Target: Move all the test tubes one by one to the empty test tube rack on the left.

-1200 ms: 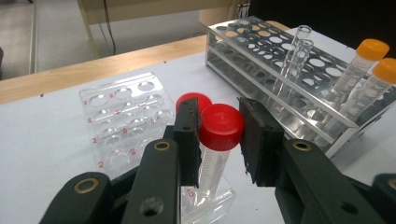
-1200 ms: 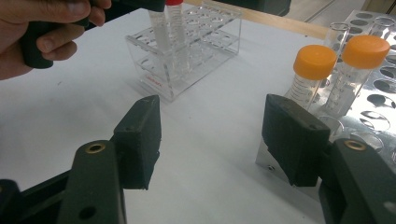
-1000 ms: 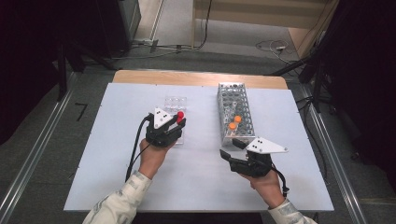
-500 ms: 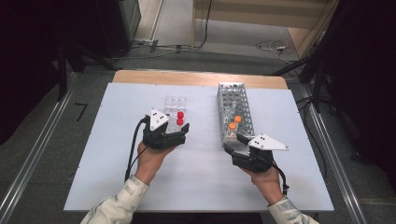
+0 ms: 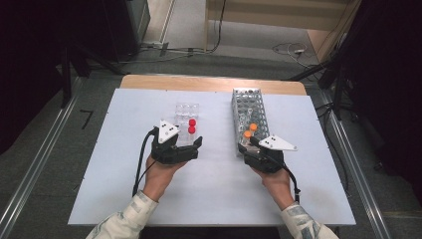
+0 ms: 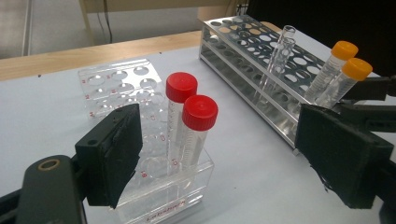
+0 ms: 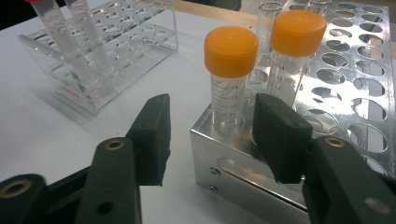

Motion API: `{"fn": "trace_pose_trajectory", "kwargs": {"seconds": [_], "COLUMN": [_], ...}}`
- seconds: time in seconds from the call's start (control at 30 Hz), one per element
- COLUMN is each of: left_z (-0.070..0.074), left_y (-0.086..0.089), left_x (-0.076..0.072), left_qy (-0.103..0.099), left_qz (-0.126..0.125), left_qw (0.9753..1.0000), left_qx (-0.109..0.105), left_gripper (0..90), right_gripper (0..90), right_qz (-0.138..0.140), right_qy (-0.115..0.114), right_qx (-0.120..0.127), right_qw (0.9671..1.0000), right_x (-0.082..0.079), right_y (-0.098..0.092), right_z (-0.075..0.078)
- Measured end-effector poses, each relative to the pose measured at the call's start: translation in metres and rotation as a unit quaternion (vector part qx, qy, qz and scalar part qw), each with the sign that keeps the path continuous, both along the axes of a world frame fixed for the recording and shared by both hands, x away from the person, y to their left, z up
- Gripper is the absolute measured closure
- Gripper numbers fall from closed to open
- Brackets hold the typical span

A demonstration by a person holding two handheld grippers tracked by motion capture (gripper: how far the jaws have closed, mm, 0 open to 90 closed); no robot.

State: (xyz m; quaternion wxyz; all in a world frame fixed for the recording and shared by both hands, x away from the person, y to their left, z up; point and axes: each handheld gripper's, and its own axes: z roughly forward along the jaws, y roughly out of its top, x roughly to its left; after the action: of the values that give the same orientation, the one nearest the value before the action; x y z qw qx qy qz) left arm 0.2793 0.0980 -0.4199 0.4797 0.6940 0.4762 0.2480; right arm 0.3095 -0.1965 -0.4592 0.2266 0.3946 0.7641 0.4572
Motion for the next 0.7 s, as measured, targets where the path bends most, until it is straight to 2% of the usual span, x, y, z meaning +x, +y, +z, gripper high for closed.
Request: {"fn": "trace_pose_trajectory", "kwargs": {"seconds": [0.43, 0.57, 0.7], "left_z": [-0.001, -0.001, 0.000], "left_y": [0.000, 0.000, 0.000], "left_x": [0.000, 0.000, 0.000], "left_qy": [0.001, 0.002, 0.001], "left_qz": [-0.003, -0.003, -0.003], "left_qw": [1.0000, 1.0000, 1.0000], "left_qx": [-0.002, -0.002, -0.004], "left_gripper": [16.9, 17.0, 17.0], "right_gripper": [70.7, 71.2, 71.2], "right_qz": [-0.020, -0.023, -0.020], "right_qy": [-0.013, -0.017, -0.030], "right_qx": [0.005, 0.013, 0.024], "right_qw": [0.9997, 0.9995, 0.9990], "right_x": [0.009, 0.009, 0.006], "right_y": [0.004, 0.001, -0.001], "right_z": [-0.004, -0.001, 0.013]}}
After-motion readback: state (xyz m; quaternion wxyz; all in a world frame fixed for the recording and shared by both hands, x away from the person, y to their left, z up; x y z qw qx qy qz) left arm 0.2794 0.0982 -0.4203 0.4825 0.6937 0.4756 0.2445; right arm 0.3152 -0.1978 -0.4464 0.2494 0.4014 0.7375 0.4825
